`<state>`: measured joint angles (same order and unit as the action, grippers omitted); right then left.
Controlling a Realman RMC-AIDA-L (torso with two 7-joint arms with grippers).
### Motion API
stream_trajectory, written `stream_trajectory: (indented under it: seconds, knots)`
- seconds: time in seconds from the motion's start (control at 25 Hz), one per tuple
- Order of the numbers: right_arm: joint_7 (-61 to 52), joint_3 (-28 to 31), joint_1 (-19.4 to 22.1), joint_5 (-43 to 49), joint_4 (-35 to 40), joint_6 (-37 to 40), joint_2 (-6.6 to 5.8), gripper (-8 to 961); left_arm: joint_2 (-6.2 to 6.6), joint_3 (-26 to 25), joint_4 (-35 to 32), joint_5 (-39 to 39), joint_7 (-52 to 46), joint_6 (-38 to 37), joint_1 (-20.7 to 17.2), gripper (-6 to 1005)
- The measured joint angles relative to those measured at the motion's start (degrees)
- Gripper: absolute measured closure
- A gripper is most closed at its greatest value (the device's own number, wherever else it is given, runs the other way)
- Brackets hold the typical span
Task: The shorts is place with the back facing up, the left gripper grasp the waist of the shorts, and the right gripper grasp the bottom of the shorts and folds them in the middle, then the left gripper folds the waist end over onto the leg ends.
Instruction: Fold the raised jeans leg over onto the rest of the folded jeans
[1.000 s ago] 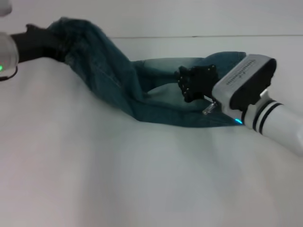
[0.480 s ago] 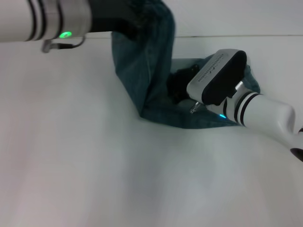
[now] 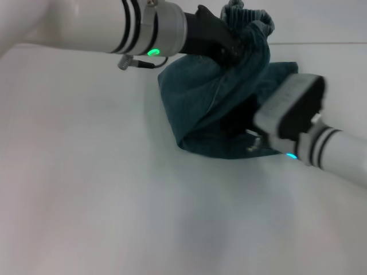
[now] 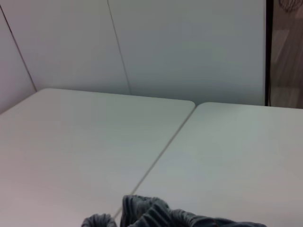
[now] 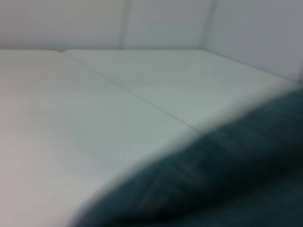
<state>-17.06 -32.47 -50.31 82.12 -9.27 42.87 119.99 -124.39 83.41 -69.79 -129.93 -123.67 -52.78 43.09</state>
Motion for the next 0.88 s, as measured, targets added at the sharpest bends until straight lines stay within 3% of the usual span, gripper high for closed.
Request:
stream_trajectory:
  seconds: [0.12,0.28,0.36,0.4,0.48,0.68,0.88]
  knots:
    - [-8.0,-0.8,7.0,2.1,7.6,5.8,-0.32,955,-0.05,1.4,2.0,0.4,0.0,1.5,0.7,914]
    - [-20.9,-1.8,18.0,6.1,21.7,19.0,-0.39,955,-0.09,3.0,3.2,0.6,0.0,3.8,1.0,904]
    - [-29.3,-4.0,24.6,9.7,30.5,26.7,-1.20,955,-0.14,4.3,3.6,0.9,-0.1,5.1,1.0,899]
    - [-29.3,-4.0,24.6,9.7,30.5,26.7,-1.20,955,-0.14,4.3,3.6,0.9,-0.1,5.1,1.0,896]
    - [-36.0,-5.5,28.8,14.7,36.9,33.2,-2.29,955,-0.18,5.9,4.0,2.0,-0.2,6.5,0.9,891]
    - [-41.3,-5.3,30.8,21.8,40.7,42.4,-3.28,954,-0.23,12.0,4.5,6.5,-0.2,9.5,0.2,877]
    - [-42.1,-5.7,30.6,24.7,41.6,44.5,-3.11,947,-0.24,16.7,5.1,9.8,0.0,13.6,-1.1,864]
